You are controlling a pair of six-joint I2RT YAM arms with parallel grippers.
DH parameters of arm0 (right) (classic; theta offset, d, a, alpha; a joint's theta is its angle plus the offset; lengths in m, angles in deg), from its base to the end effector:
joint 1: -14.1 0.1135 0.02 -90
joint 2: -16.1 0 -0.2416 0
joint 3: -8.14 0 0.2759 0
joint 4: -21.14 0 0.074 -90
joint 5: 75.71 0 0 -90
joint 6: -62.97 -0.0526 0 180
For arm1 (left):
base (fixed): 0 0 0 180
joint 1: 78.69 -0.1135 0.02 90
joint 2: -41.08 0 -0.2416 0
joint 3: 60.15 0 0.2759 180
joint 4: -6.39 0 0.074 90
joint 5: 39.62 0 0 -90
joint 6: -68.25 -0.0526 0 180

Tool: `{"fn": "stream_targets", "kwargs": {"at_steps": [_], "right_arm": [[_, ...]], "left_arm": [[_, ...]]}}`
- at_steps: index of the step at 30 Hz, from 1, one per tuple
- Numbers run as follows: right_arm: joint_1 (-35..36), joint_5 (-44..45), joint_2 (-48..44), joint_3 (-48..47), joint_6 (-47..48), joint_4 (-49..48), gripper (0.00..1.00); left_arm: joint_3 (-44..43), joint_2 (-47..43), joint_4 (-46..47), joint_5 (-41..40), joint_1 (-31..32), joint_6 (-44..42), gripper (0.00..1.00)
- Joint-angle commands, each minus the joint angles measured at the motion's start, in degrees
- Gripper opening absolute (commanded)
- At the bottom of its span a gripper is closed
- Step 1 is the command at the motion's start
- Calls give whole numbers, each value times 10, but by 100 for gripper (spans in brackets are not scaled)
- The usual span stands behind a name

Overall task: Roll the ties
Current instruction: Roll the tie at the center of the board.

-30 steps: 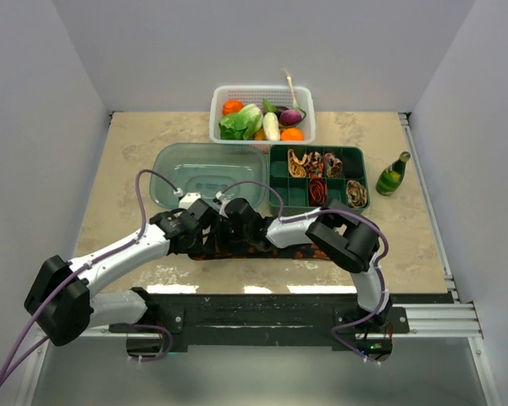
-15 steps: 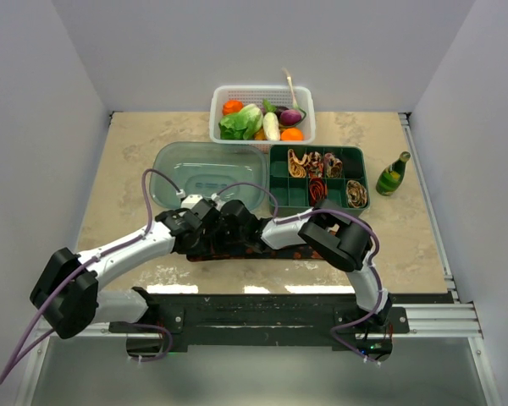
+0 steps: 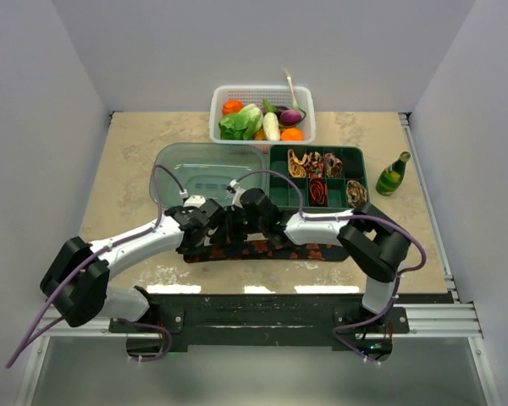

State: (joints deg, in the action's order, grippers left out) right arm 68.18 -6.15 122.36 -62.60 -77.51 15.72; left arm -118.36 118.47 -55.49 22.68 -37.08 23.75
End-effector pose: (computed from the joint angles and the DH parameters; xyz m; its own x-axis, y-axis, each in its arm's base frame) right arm 0.2309 0.3500 0.1233 -0.9093 -0.0231 -0.4154 -0.3687 0.5074 0.7788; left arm 0.2006 -0.1455 0.1395 -0.8985 -0.0466 -0.4364 -0.1526 0.9655 0.2110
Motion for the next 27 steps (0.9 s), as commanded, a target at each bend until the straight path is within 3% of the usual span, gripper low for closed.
{"fn": "stream_targets", "kwargs": {"at_steps": [1,8,16,17,21,24,27], "right_arm": [[-45,26,-61,49,20,28,0],[-90,65,-134,103,59,79,0],[-121,88,-168,132,84,108,0],[-125,87,-169,134,85,107,0],[-127,85,-165,135,87,108,0],[-126,84,-162,138,87,106,0],[-127,84,-159,139,90,105,0]], "left_arm": [[-37,22,-26,-38,17,28,0],[-73,108,-75,-65,63,71,0],[-113,189,-62,-56,110,80,1],[-116,197,-59,-55,110,79,4],[-127,206,-43,-45,117,67,35],[-134,201,-28,-34,121,60,48],[-133,188,-3,-15,123,51,54]]}}
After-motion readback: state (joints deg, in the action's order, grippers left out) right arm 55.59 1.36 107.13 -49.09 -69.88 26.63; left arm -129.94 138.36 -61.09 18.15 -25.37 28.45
